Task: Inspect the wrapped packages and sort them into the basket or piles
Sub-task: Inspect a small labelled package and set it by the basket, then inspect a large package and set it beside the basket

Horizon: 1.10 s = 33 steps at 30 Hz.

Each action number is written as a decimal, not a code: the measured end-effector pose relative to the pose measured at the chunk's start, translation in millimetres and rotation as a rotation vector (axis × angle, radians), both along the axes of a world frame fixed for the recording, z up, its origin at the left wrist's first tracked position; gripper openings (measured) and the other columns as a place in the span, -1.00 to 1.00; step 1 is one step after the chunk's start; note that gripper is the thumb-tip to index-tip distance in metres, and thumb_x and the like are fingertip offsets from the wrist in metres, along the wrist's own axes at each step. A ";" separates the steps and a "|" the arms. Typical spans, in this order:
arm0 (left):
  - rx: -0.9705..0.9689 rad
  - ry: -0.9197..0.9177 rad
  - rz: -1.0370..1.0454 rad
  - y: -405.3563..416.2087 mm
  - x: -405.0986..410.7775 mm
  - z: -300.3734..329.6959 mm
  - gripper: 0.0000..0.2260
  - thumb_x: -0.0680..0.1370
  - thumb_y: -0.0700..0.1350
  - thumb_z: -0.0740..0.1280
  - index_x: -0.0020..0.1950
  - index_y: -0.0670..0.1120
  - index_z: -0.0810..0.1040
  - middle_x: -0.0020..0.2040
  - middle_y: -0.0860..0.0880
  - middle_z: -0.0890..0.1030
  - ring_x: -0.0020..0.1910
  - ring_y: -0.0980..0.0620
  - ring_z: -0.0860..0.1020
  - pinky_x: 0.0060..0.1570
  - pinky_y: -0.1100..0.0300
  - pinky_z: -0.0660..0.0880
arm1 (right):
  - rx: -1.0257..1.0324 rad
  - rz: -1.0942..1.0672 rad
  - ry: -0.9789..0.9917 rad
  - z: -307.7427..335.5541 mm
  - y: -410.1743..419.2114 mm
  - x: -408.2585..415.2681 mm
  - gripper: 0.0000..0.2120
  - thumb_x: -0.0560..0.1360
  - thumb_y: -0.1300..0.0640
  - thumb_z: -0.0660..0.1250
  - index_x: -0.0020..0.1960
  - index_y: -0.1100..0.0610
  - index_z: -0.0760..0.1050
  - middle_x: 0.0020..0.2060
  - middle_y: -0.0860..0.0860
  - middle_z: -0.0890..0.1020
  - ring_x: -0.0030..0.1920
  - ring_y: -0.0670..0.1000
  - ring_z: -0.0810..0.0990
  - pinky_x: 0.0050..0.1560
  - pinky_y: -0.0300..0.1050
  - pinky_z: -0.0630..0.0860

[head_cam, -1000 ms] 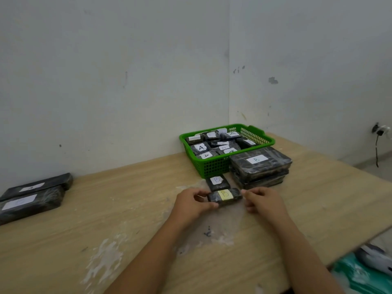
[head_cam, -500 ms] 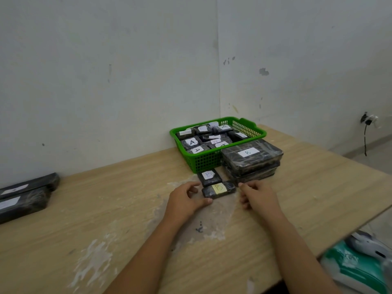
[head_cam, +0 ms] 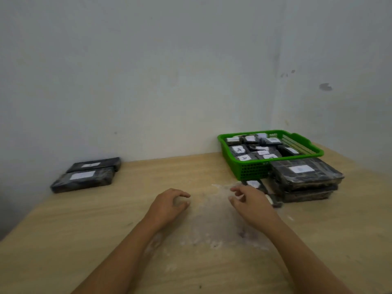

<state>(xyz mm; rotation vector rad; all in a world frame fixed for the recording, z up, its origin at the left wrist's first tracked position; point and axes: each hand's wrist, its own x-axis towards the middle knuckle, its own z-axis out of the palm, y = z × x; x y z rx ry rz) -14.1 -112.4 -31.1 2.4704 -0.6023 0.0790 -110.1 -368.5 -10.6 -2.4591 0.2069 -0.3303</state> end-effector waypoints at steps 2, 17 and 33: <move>0.026 -0.008 0.057 33.9 6.5 0.1 -0.78 0.60 0.02 0.41 0.24 0.10 0.66 0.28 0.07 0.60 0.29 0.08 0.54 0.25 0.26 0.38 | -0.106 0.128 0.028 4.9 31.5 21.3 -0.62 0.62 -0.10 0.32 0.41 -0.04 0.49 0.29 -0.03 0.56 0.24 -0.02 0.55 0.25 -0.13 0.43; 0.112 -0.097 0.468 245.2 56.1 -22.6 -0.77 0.60 0.13 0.35 0.22 0.13 0.62 0.25 0.12 0.57 0.26 0.07 0.52 0.25 0.13 0.43 | -0.314 0.581 0.118 -28.6 262.3 181.0 -0.48 0.63 -0.21 0.21 0.52 -0.03 0.37 0.55 0.01 0.36 0.55 0.04 0.27 0.56 0.02 0.18; -0.098 0.141 0.982 322.3 159.1 4.6 -0.10 0.52 0.51 0.13 0.52 -0.22 0.36 0.44 -0.24 0.43 0.40 -0.24 0.42 0.35 -0.09 0.40 | -0.346 0.587 0.111 -46.4 280.1 192.0 -0.47 0.67 -0.28 0.02 0.61 -0.20 0.15 0.66 -0.14 0.04 0.65 -0.05 -0.06 0.61 0.07 -0.19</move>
